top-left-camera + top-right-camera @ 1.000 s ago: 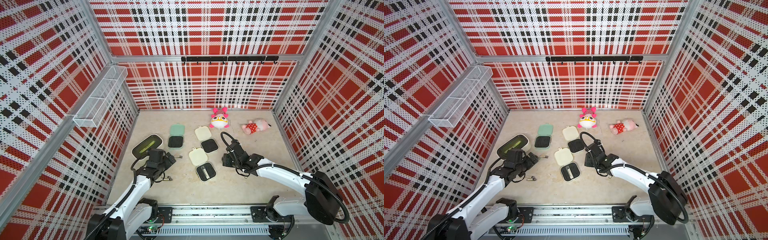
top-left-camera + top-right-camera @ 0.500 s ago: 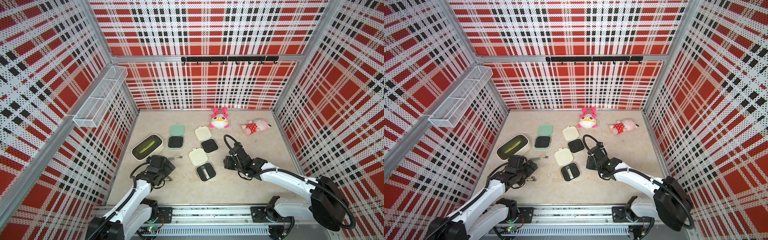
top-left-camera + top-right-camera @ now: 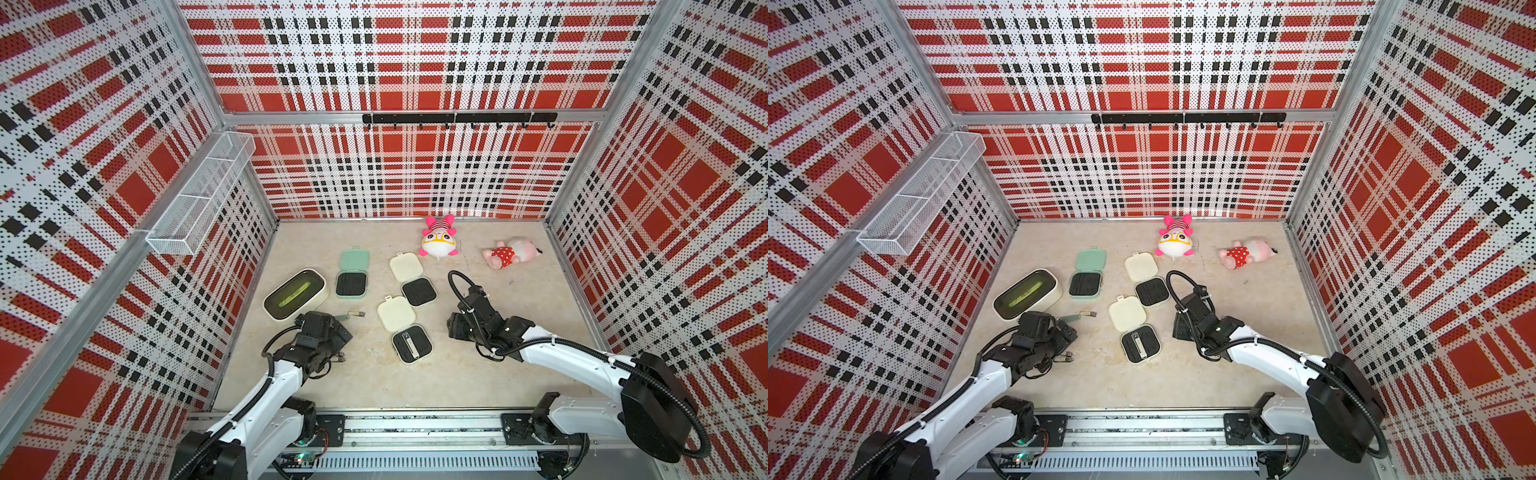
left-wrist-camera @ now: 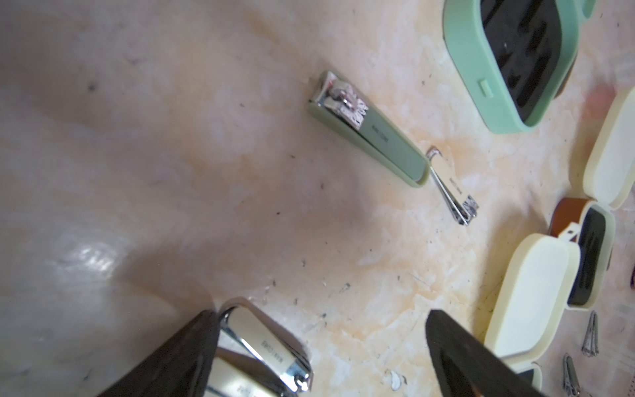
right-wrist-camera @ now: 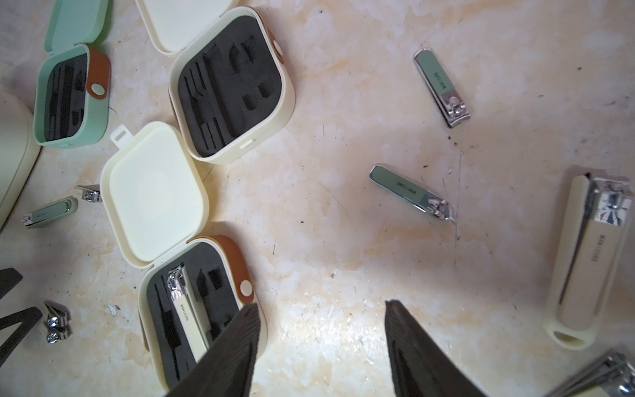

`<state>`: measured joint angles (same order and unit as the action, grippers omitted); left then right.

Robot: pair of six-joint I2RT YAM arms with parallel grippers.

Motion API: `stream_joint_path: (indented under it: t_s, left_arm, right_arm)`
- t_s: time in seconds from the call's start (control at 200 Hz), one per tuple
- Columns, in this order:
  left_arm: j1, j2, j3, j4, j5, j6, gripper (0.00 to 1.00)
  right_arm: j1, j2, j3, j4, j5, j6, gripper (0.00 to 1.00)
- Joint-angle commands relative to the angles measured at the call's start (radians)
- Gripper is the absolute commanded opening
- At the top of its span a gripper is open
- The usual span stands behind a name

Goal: Organize nail clipper sets
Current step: Pick up the nail clipper from the center of the board.

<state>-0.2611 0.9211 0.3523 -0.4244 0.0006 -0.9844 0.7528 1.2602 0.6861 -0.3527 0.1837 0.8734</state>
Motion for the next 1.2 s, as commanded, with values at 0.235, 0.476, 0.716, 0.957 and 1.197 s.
stream_joint_path:
  t_s: [0.235,0.476,0.716,0.957,1.197]
  left_arm:
    - [-0.118,0.046,-0.004,-0.06,0.093,-0.009,0.98]
    - [-0.148,0.041,0.001,-0.103,0.137,-0.006,0.98]
    - [-0.179,0.05,0.03,-0.108,0.097,-0.003,0.99]
    - [-0.137,0.104,0.13,-0.167,-0.004,0.103,0.98]
    - [-0.07,0.099,0.155,-0.177,-0.019,0.135,0.98]
  right_arm:
    - [0.008,-0.012,0.006,0.008,0.043,0.013,0.62]
    - [0.008,-0.03,-0.006,0.01,0.049,0.025,0.62]
    - [0.008,-0.025,-0.014,0.032,0.032,0.035,0.62]
    - [0.008,-0.013,-0.011,0.046,0.029,0.036,0.62]
    - [0.01,-0.017,-0.008,0.052,0.028,0.032,0.62]
